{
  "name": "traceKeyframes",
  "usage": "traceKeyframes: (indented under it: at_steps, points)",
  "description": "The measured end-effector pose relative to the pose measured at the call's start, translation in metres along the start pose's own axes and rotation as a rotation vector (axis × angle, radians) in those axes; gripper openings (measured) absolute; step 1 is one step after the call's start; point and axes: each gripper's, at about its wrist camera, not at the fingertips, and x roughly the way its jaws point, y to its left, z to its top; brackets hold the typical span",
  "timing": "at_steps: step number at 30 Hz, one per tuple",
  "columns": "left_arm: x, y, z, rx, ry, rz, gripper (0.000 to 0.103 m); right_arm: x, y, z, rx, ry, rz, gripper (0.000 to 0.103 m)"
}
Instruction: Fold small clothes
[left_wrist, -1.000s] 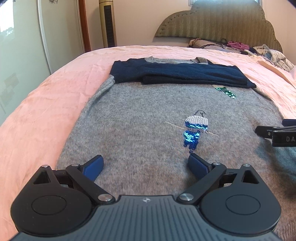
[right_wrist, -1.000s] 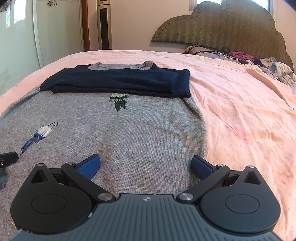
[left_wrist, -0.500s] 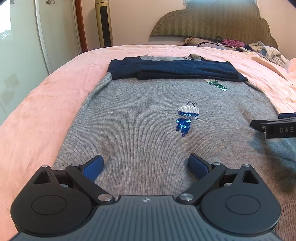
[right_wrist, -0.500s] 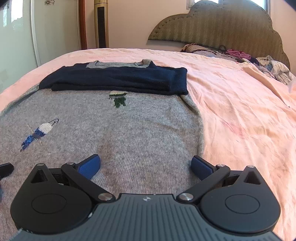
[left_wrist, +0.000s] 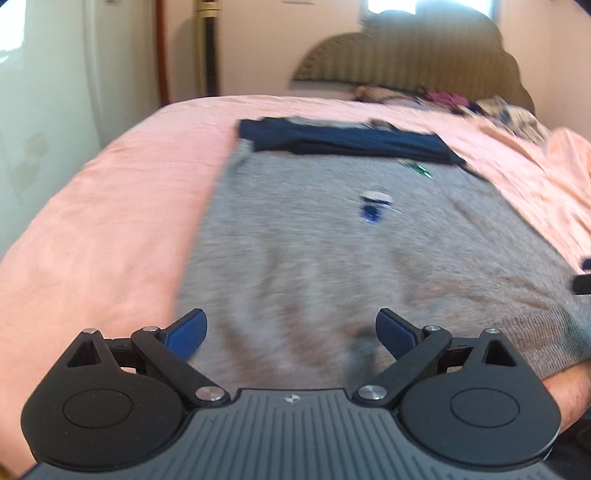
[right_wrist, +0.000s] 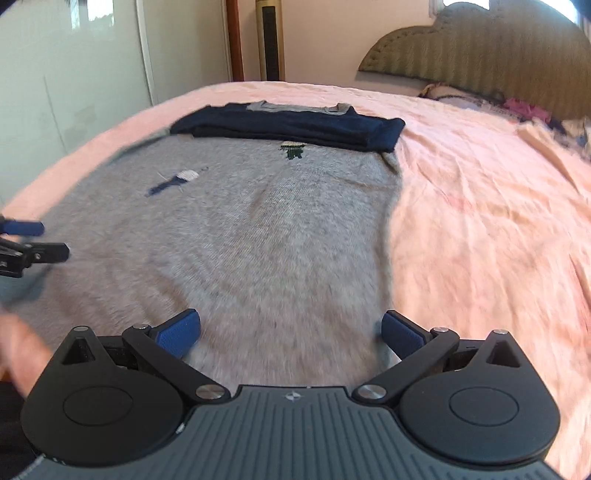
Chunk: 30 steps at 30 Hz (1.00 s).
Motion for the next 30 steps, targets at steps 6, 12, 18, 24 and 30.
traceKeyframes:
  at_steps: [6, 12, 18, 24, 30]
  points:
    - [-0.002, 0.058, -0.009, -0.268, 0.12, -0.227, 0.099, -0.023, -0.06, -0.014, 0.344, 0.095, 0.096, 0.103]
    - [0.012, 0.088, -0.025, -0.612, 0.182, -0.699, 0.098, -0.017, -0.068, -0.028, 0.553, 0.164, 0.393, 0.103]
    - [0.018, 0.092, -0.026, -0.652, 0.188, -0.689, 0.079, 0.001, -0.053, -0.029, 0.607, 0.219, 0.555, 0.103]
    - [0.029, 0.092, -0.024, -0.607, 0.262, -0.578, 0.024, 0.003, -0.066, -0.033, 0.692, 0.212, 0.551, 0.076]
    - [0.015, 0.08, -0.001, -0.446, 0.222, -0.55, 0.007, 0.014, -0.069, -0.037, 0.68, 0.238, 0.493, 0.012]
